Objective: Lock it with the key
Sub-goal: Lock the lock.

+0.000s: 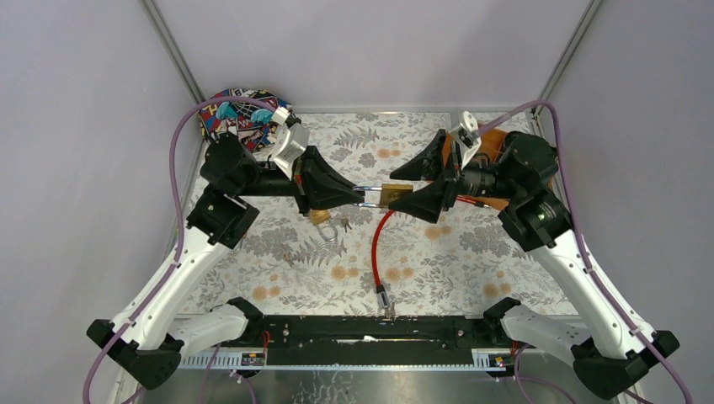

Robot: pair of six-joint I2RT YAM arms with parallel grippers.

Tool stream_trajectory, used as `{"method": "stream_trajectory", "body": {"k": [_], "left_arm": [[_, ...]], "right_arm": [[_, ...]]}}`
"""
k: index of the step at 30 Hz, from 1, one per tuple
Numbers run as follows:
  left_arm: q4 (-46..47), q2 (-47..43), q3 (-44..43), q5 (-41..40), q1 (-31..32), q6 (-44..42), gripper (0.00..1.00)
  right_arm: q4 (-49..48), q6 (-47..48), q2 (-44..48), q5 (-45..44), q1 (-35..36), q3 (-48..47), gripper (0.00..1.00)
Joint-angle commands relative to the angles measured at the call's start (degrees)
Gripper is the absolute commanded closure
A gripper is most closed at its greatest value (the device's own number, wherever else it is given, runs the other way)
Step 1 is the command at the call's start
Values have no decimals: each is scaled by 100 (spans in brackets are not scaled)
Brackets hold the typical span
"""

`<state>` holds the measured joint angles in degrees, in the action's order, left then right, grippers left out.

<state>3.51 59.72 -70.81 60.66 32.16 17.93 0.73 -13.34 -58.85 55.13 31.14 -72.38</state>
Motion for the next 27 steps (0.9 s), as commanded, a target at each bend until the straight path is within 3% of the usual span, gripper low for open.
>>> {"method": "stream_trajectory", "body": {"k": [1,5,12,14,20,21,24,26,27], "left_arm": [[1216,-211,-26,-117,31,311,100],[1345,-184,15,-110,32,408,100],[1284,-152,-7,-123,33,473,100],[1284,-154,-23,-116,35,468,100],[1302,-145,13,-120,36,511,100],[1302,-157,21,-122,31,529,100],[1211,-205,102,-71,36,542,99],[920,-236,108,-60,31,394,61],[742,-260,76,-85,27,235,52]], "right_arm": [[-543,-93,389,-485,23,353,24],[-1015,-429,499,-509,24,718,25],[-1878,-1131,349,-275,24,770,39],[-1879,-1191,308,-220,24,717,48],[-2090,-1264,307,-214,24,761,96],[-2100,-1280,319,-214,24,756,100],[-2089,-1305,379,-222,24,715,100],[-2048,-1287,391,-216,23,646,100],[-1965,-1254,383,-206,20,571,100]]}}
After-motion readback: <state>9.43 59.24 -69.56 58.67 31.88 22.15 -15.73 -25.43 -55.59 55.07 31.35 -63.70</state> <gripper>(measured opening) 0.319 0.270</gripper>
